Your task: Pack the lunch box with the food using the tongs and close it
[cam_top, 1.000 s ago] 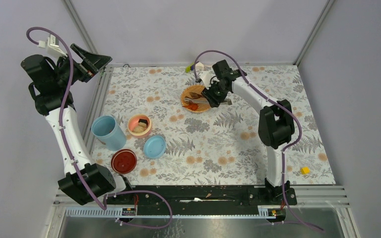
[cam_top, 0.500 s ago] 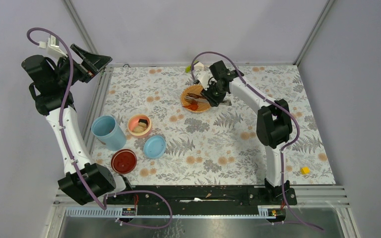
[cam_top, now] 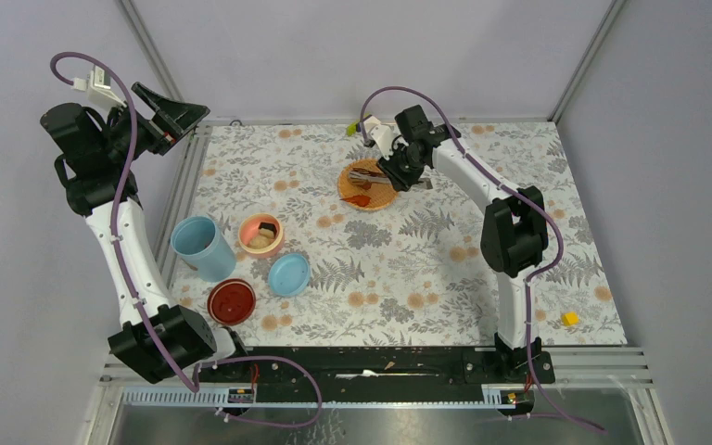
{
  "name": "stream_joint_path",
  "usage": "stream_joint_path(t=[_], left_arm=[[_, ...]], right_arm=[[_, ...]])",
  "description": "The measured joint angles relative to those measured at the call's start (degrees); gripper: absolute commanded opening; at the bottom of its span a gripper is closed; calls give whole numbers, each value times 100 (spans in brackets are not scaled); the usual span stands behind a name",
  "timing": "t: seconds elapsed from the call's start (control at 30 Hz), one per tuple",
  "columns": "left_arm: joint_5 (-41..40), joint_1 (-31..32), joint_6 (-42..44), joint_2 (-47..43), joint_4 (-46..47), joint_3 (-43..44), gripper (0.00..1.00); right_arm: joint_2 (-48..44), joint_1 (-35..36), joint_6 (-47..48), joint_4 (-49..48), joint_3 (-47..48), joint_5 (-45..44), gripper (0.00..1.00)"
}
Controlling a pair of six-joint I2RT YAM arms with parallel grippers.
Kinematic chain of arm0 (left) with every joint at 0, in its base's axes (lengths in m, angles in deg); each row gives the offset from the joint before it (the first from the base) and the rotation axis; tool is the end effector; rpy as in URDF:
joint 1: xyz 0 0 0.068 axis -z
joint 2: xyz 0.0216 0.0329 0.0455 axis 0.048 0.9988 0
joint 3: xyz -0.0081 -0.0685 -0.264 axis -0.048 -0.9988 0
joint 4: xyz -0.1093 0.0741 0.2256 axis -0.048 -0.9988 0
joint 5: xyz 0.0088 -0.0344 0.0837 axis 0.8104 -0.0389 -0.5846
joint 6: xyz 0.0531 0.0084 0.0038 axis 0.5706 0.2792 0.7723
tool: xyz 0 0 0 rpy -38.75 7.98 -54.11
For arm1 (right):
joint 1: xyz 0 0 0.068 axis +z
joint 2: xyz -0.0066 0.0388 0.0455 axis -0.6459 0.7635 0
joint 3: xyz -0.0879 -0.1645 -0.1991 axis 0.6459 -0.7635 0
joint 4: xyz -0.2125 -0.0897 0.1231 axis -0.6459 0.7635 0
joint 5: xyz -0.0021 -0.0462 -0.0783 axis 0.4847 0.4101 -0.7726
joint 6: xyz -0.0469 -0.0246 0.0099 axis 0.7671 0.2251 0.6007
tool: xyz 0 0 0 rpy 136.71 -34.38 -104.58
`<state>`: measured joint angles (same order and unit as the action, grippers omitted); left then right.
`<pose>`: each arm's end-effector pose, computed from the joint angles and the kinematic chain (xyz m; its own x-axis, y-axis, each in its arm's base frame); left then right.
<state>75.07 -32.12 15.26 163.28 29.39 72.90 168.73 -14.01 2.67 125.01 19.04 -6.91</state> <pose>0.2479 0.1051 0.4679 -0.3712 -0.6004 -0.7083 0.2941 0.6475 -0.7030 0.4142 0.2121 0.2581 -0.3277 -0.7528 -0.5708 -0.8521 0.4965 -0.1657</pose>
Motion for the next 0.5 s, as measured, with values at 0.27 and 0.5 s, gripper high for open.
stream_joint_path(t=[0.27,0.5], left_arm=[[0,0,0,0,2,0,99],[-2,0,0,0,4,-26,99]], right_arm=[[-81,-9,-190,127,256,264,37],[-168,48,-428,254,973,675,37]])
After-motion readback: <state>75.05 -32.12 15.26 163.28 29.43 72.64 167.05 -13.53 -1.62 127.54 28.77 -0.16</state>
